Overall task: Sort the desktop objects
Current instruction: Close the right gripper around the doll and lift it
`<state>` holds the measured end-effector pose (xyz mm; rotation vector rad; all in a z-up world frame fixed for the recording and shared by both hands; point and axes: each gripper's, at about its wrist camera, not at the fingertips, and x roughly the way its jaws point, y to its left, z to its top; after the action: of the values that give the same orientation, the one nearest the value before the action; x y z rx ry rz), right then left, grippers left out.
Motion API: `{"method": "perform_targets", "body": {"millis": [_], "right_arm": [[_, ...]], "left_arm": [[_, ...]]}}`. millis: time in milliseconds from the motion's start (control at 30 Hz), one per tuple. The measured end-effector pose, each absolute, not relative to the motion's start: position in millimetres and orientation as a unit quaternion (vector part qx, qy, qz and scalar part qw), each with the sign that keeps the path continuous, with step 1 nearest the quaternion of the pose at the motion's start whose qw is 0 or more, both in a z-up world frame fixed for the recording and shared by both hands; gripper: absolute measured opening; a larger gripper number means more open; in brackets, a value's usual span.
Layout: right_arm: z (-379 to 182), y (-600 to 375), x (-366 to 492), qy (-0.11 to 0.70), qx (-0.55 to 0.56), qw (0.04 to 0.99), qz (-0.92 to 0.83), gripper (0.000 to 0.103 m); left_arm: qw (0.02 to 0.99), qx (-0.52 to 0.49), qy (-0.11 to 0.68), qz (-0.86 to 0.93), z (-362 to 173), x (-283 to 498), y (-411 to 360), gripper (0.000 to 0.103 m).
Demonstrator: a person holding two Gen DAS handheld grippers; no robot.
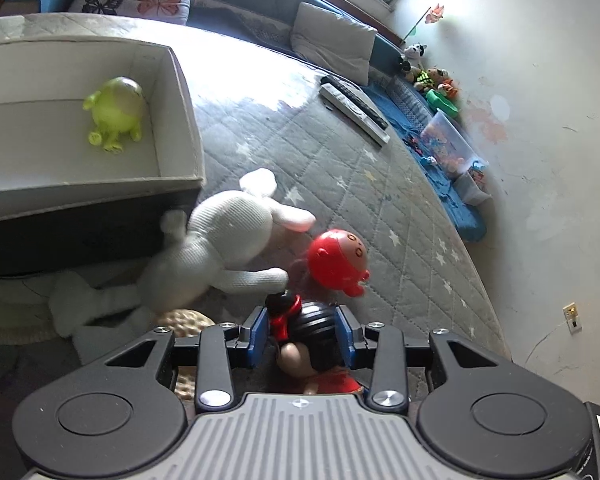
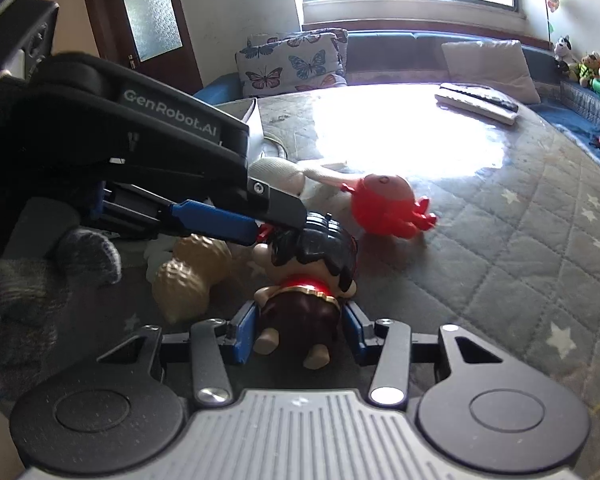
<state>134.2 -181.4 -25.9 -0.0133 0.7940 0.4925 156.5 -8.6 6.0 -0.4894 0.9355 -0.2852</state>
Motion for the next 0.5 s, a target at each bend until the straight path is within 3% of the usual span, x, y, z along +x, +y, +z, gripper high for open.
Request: {"method": "perform_targets", "body": {"millis": [200,500], "right_arm": [[-27,-196,125,0.388,0.003,0.891,0.234,0.042],[-28,-197,127,0.384,0.007,0.895,0.227,0.045]], "left_arm": [[0.849,-0.240,0.447,-0.148,5,157,-14,0.042],[0.837,-0.290,0.439,-0.152,-8,160,-13,0.045]]}}
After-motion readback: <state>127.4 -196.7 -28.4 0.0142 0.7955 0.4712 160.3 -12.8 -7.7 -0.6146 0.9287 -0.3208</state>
